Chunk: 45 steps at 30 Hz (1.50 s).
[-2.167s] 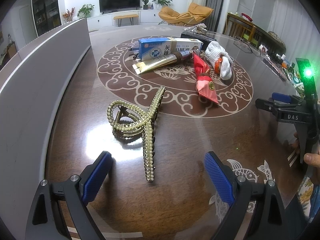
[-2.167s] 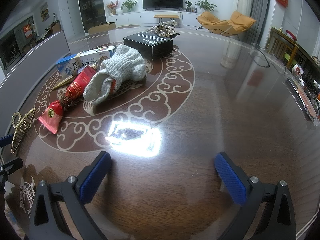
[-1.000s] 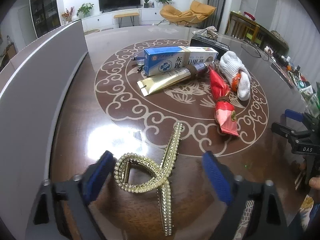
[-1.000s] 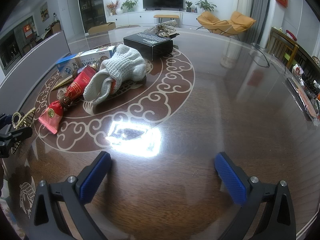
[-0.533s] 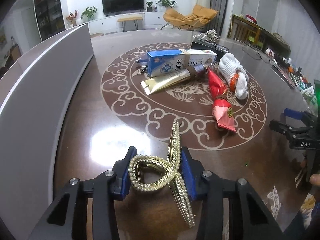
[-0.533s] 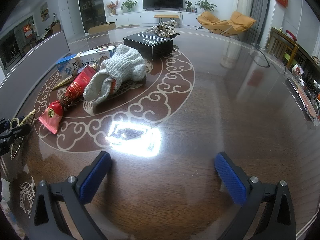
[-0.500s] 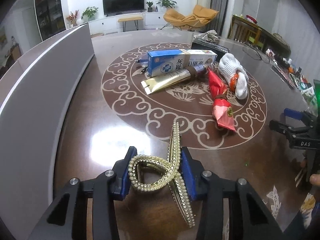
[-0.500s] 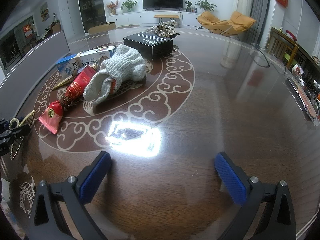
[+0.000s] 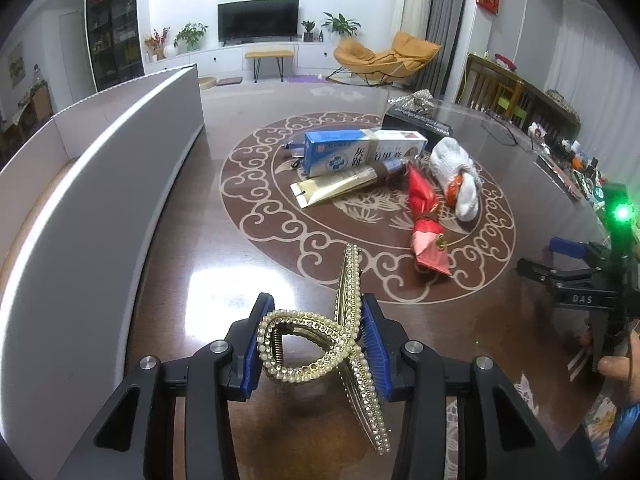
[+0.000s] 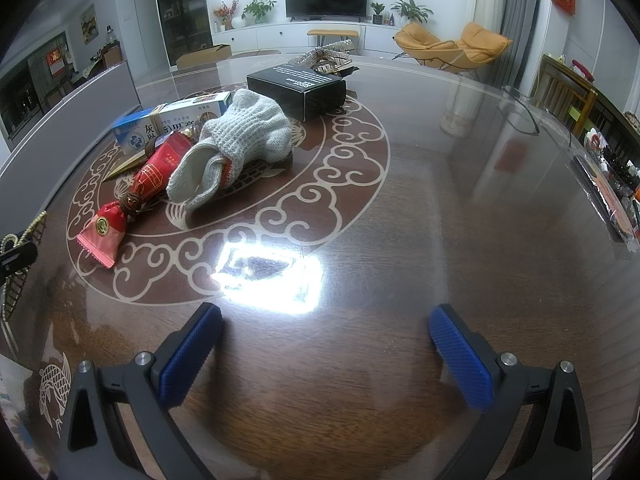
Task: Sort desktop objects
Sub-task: 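Lift the gold claw clip with the left tool toward the cardboard box, then grasp the red candy packet with the right tool while the left tool holds the clip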
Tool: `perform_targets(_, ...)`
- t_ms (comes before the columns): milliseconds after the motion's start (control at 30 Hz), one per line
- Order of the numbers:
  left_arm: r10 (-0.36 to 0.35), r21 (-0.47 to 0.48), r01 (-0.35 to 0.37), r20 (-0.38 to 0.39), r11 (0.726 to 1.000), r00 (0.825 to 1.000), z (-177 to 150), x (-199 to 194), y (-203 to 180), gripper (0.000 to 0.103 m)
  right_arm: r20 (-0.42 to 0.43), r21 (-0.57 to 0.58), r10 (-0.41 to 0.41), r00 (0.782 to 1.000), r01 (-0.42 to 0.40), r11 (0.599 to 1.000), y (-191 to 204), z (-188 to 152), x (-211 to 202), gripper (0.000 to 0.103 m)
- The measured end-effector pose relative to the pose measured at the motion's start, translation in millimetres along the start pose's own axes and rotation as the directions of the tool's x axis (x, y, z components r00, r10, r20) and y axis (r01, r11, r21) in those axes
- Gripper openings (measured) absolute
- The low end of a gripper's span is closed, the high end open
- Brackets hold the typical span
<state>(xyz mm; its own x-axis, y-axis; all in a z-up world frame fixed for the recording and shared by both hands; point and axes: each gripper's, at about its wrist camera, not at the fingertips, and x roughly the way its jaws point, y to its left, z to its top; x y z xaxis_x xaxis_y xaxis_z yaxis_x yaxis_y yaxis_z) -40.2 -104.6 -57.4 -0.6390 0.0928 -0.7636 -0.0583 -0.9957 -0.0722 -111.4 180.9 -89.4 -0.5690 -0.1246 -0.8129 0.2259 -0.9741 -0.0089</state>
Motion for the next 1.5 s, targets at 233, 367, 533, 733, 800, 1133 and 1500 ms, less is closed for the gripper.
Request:
perform_targets(233, -0.009, -0.004, 0.009, 0.012, 1.000, 1.000, -5, -11, 0, 0.044, 0.000, 0.000, 0.000, 1.000, 0.000, 1.000, 0, 0, 0, 0.103)
perform_targets(367, -0.018, -0.017, 0.018, 0.025, 1.000, 1.000, -4, -19, 0, 0.044, 0.000, 0.000, 0.000, 1.000, 0.000, 1.000, 0, 0, 0, 0.103)
perform_targets(533, -0.038, -0.030, 0.039, 0.044, 0.999, 0.998, -5, -29, -1, 0.044, 0.000, 0.000, 0.000, 1.000, 0.000, 1.000, 0, 0, 0, 0.103)
perform_targets(733, -0.056, -0.043, 0.059, 0.067, 0.997, 0.996, -3, -48, 0, 0.044, -0.016, -0.025, 0.020, 1.000, -0.021, 0.999, -1, 2, 2, 0.103)
perform_targets(800, -0.062, -0.051, 0.066, 0.084, 0.996, 0.995, -2, -56, 4, 0.044, -0.039, 0.004, 0.040, 0.998, -0.040, 0.999, -5, 4, -1, 0.103)
perform_targets(1133, -0.088, -0.068, 0.099, 0.141, 0.993, 0.986, 3, -95, 21, 0.044, -0.137, 0.017, 0.363, 0.922, -0.364, 0.931, 93, 30, -9, 0.103)
perform_targets(1500, -0.003, -0.111, 0.024, 0.184, 0.994, 0.983, 10, -129, 71, 0.044, -0.223, -0.018, 0.088, 0.971, -0.094, 0.995, 155, 86, 55, 0.103)
